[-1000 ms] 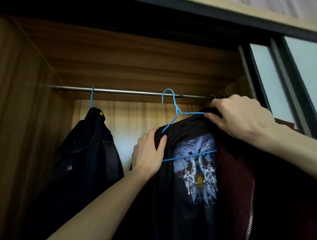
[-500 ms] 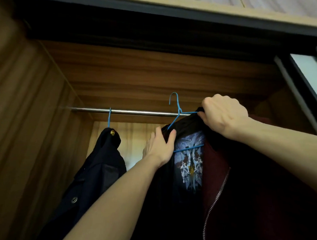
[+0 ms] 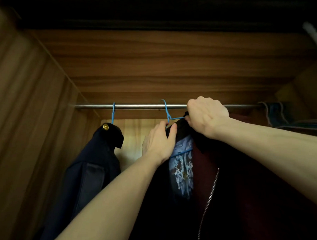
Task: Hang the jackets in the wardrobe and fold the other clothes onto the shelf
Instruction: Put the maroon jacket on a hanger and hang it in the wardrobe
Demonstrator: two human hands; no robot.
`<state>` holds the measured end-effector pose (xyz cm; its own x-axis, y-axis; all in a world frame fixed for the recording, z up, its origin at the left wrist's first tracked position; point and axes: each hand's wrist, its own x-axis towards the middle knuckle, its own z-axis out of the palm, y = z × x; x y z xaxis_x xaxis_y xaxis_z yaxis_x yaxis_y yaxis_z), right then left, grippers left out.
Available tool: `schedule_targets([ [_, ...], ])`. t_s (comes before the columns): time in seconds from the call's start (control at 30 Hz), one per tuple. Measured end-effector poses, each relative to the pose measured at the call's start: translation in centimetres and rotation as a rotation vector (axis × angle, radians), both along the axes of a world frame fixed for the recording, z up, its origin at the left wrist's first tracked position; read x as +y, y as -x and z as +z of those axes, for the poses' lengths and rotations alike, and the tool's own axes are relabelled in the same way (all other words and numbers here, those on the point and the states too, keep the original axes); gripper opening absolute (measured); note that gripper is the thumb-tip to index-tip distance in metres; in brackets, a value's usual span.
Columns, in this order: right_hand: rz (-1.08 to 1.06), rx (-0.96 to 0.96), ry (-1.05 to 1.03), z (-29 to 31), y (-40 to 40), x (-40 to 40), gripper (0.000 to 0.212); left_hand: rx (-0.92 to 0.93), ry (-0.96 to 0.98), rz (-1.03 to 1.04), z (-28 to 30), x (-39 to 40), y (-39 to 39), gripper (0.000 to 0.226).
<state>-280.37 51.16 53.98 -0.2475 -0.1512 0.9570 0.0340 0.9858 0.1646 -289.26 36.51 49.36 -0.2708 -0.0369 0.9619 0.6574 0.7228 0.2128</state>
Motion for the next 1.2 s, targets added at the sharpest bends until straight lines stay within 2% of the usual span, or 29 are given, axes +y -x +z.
schedule_targets([
  [0.07, -0.004, -0.006, 0.003, -0.5, 0.1, -0.9, 0.019, 0.010, -0.045, -0.014, -0.4, -0.2, -0.5, 0.056],
  [0.17, -0.022, -0.021, 0.043, -1.2, -0.1, -1.8, 0.019, 0.014, -0.064, 0.014, -1.1, -0.8, -1.2, 0.045],
  [0.4, -0.082, -0.145, 0.170, -2.3, -1.6, -4.6, 0.031, -0.044, -0.038, 0.101, -2.9, -3.3, -3.7, 0.037],
  [0.57, -0.097, -0.212, 0.145, -3.6, -1.9, -6.7, 0.028, -0.077, -0.014, 0.086, -4.9, -4.0, -5.7, 0.036],
  [0.67, -0.031, -0.268, 0.189, -3.4, -2.6, -7.1, 0.036, -0.103, 0.006, 0.079, -6.0, -4.5, -6.7, 0.039],
  [0.83, 0.095, -0.502, 0.260, -2.7, -5.9, -6.7, 0.062, -0.121, -0.005, 0.052, -6.7, -5.2, -10.0, 0.040],
  [0.9, 0.153, -0.551, 0.258, -3.1, -7.1, -6.2, 0.065, -0.133, -0.016, 0.046, -7.2, -5.2, -11.6, 0.040],
  [1.07, 0.402, -0.456, 0.196, -6.2, -10.1, -4.4, 0.062, -0.166, -0.020, -0.053, -9.6, -4.9, -15.5, 0.044],
  [1.2, 0.620, -0.335, 0.143, -11.9, -12.6, -2.3, 0.077, -0.164, -0.002, -0.052, -13.0, -4.7, -18.4, 0.045],
])
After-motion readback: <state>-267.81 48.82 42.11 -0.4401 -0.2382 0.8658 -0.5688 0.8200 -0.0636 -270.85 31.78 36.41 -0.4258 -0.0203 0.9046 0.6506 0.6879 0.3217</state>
